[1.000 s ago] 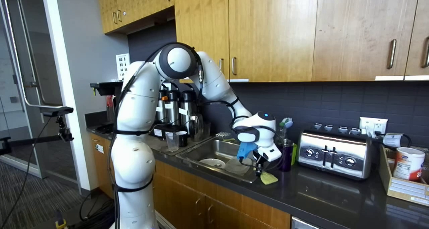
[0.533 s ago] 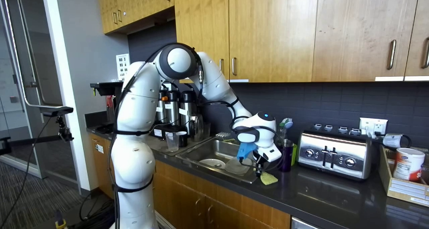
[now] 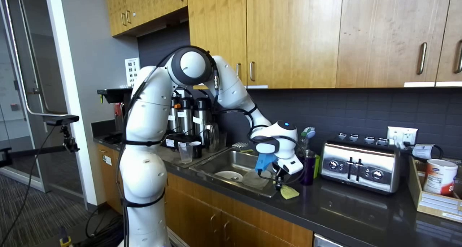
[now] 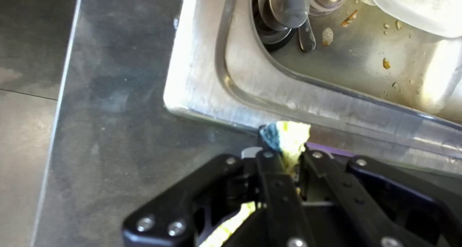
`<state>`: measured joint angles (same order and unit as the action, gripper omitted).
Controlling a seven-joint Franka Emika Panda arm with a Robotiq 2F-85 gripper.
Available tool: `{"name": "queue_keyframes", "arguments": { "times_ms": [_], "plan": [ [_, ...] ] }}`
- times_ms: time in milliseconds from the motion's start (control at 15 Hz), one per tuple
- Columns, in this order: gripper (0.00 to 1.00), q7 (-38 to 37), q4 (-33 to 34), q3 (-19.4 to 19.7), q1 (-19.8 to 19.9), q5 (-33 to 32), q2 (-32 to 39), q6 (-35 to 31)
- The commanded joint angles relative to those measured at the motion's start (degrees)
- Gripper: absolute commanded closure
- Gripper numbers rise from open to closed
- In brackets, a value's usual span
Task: Use the sponge to clean the surface
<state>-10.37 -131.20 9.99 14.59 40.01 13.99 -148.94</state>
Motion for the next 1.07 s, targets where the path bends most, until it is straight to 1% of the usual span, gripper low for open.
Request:
{"name": "queue_keyframes", "arguments": {
  "times_ms": [0,133,200,667,1000],
  "plan": [
    [0.88,-0.2,0.0,0.2,-0.2,-0.1,-0.1,0.1],
    [0.88,-0.2,0.0,0.2,-0.2,-0.1,-0.1,0.1],
    [0.97,-0.2,0.0,0.2,-0.2,-0.1,-0.1,0.1],
    [0.97,0.4,3.1,0.1,0.4,0.1,1.8,1.3],
    [0.97,-0.5,6.4,0.9,1.0,-0.5,4.0,1.9]
  ]
}}
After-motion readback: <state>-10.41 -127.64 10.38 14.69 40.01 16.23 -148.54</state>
